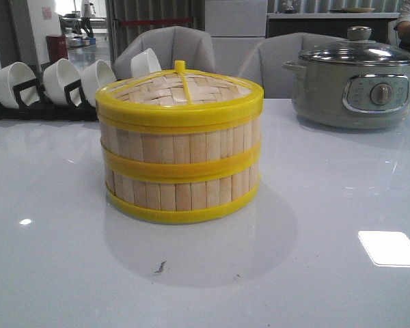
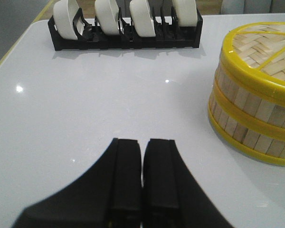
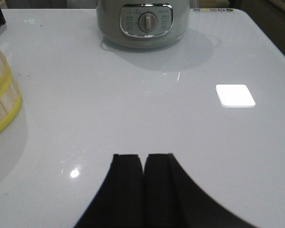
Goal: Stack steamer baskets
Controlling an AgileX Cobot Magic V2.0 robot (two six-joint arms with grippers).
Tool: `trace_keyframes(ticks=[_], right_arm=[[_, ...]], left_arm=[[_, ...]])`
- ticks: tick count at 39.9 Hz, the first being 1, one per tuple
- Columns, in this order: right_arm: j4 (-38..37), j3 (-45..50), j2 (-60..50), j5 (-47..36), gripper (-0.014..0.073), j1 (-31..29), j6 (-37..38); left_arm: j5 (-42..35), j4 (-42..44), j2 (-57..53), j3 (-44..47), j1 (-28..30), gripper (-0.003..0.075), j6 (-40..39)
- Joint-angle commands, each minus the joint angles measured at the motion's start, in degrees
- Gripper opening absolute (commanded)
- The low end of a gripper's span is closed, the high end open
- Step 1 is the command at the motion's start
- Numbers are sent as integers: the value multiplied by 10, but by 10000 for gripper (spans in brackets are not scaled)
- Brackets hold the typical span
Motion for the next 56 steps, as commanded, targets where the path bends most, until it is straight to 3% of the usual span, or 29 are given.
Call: trace_keyframes(ticks=[1,56], right_arm=[[-3,-17,5,-55,62,-5,-4],[-3,-17,5,-50,50,-5,-4]], left_arm=[[-51,2,1,-18,-3,84,-2],[-51,2,1,-16,-3,84,-2]])
